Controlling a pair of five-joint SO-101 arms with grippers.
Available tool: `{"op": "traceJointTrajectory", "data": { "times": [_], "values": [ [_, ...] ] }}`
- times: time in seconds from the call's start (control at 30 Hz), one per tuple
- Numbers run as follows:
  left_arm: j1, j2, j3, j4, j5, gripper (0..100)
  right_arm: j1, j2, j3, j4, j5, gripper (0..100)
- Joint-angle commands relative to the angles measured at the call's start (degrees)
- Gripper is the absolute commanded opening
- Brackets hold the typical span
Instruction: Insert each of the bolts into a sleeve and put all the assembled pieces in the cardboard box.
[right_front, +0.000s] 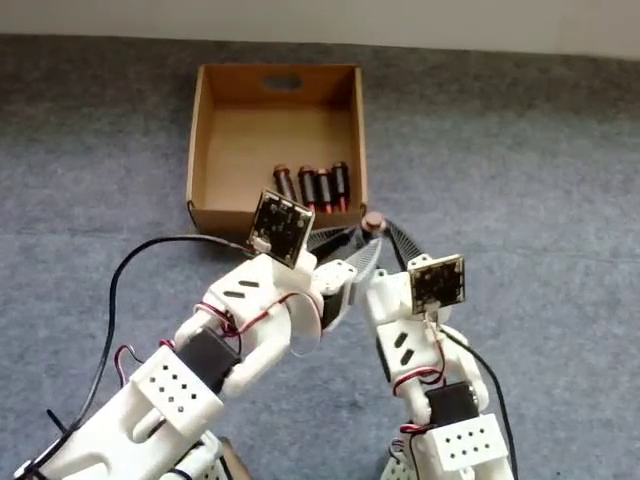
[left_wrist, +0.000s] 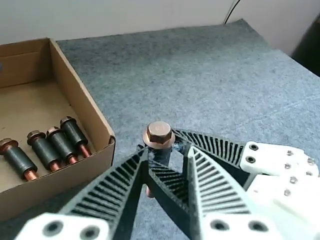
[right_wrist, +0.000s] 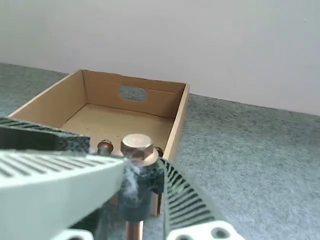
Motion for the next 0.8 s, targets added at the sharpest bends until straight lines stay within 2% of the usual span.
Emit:
{"op": "traceJointTrajectory", "data": {
  "times": [0.0, 0.2, 0.33, 0.37, 0.77],
  "values": [
    [-0.5, -0.9, -3.3, 2.8, -0.4, 14, 0.7, -1.0, -1.1, -1.4, 0.1, 0.5],
    [-6.5, -4.3, -8.3, 11.8, -0.4, 13, 0.7, -1.0, -1.1, -1.3, 0.1, 0.5],
    [-10.9, -12.6, -7.7, 15.5, -0.6, 1, 0.7, -1.0, -1.1, -1.2, 0.1, 0.5],
    [-12.4, -14.8, -6.5, 15.9, -0.4, 1, 0.7, -1.0, -1.1, -1.2, 0.1, 0.5],
    [-34.8, -44.3, 24.3, 15.9, -1.3, 1, 0.7, -1.0, -1.5, -1.0, 0.1, 0.5]
  ]
}}
